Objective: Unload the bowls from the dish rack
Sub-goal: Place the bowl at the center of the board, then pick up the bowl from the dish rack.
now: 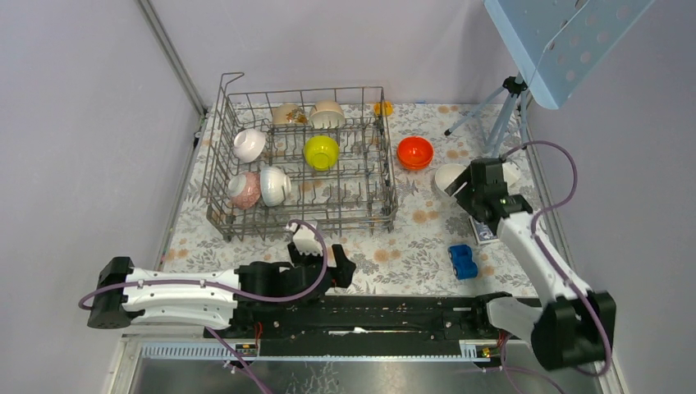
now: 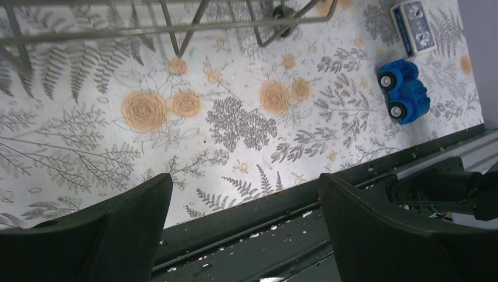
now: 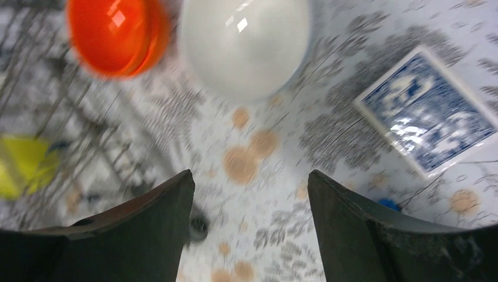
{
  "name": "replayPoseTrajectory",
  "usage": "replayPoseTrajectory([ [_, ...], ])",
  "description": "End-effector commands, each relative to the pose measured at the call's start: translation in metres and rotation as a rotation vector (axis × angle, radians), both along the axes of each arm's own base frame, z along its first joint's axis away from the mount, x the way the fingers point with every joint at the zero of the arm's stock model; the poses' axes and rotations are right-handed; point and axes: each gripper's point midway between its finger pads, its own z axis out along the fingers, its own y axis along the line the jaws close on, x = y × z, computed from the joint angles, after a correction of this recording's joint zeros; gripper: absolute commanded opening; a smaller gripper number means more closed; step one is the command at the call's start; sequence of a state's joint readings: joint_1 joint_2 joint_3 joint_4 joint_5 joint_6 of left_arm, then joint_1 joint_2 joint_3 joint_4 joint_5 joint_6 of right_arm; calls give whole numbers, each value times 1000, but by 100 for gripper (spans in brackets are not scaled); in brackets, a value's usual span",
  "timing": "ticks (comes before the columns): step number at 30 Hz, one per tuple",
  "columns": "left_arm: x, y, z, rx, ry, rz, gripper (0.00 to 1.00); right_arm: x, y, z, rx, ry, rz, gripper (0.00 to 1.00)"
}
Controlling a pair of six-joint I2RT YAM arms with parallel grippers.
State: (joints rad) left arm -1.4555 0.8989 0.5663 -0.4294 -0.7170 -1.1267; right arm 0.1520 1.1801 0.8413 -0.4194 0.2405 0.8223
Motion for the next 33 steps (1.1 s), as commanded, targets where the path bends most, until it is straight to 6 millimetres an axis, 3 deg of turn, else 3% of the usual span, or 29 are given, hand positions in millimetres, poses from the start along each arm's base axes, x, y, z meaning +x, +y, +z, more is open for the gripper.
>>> replayPoseTrajectory([
  [1,19,4,45,14,-110,62,99,-34,40,20,31,-99,236,77],
  [8,46,29,104,198,-291,139,99,-89,117,40,313,-293,653,76],
  [11,62,28,125,223,-314,108,99,-103,128,52,351,-360,738,76],
  [16,118,41,141,219,-269,134,98,-107,137,77,369,-475,816,76],
  [21,163,61,152,223,-245,203,98,-101,147,85,381,-496,878,76],
  [24,191,85,153,207,-229,289,96,-94,151,87,388,-506,888,76],
  [28,224,123,136,249,-193,387,95,-83,156,95,394,-559,889,76],
  [33,246,145,118,227,-227,366,95,-70,161,96,408,-582,874,76],
])
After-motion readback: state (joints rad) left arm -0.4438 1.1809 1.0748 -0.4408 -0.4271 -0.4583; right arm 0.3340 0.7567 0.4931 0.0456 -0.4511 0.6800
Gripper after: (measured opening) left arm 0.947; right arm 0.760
